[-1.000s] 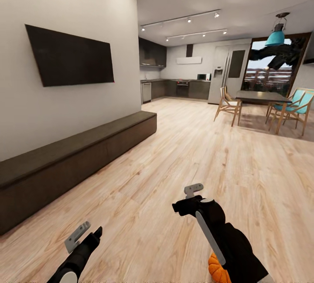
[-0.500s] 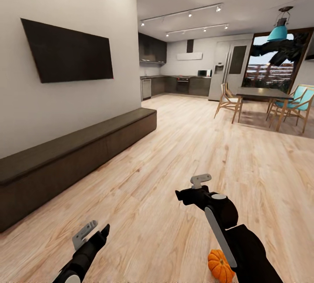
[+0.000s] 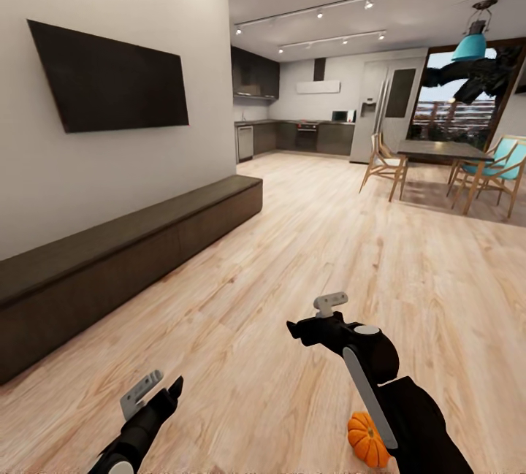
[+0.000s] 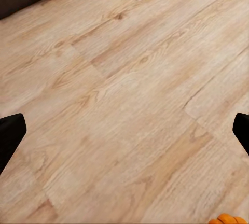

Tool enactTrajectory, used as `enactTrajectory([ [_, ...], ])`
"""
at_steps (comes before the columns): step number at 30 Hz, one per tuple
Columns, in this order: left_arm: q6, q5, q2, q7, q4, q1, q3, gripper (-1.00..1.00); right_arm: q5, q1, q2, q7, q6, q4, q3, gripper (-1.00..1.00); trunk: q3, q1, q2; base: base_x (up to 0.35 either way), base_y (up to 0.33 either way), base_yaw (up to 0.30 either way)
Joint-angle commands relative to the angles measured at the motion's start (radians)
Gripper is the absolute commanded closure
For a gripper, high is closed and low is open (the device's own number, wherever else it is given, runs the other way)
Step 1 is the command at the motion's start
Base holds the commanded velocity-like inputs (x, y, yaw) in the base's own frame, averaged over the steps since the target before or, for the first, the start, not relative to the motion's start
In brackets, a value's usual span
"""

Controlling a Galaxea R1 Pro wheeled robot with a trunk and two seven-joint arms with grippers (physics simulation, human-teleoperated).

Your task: Place each of the two pumpkins and all three candles from the living room inside a cabinet in the living room (use any cabinet), then make sure every cabinet is closed, and position the cauldron so it is next to a table in the living room.

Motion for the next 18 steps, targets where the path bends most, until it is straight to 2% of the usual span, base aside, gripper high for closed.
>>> enactTrajectory([
  [1, 0.001, 0.007, 0.001, 0.007, -0.002, 0.000, -0.001, -1.00, -0.002, -0.001, 0.000, 0.000, 0.005, -0.001, 0.000, -1.00, -0.002, 0.000, 0.000, 0.000, 0.000, 0.000],
  [6, 0.001, 0.006, 0.001, 0.008, -0.002, 0.000, -0.001, -1.00, -0.002, -0.001, 0.000, 0.000, 0.004, -0.001, 0.000, -1.00, -0.011, 0.000, 0.000, 0.003, 0.000, 0.000],
  [10, 0.001, 0.003, 0.002, 0.008, -0.002, 0.000, -0.001, -1.00, -0.002, -0.001, 0.000, 0.001, 0.003, -0.001, 0.000, -1.00, -0.017, 0.000, 0.000, 0.116, 0.000, 0.000],
  [18, 0.000, 0.000, 0.002, 0.016, 0.000, 0.000, -0.001, -1.00, -0.001, 0.002, 0.000, 0.002, -0.004, 0.003, 0.000, -1.00, -0.022, 0.000, 0.000, 0.292, 0.000, 0.000],
])
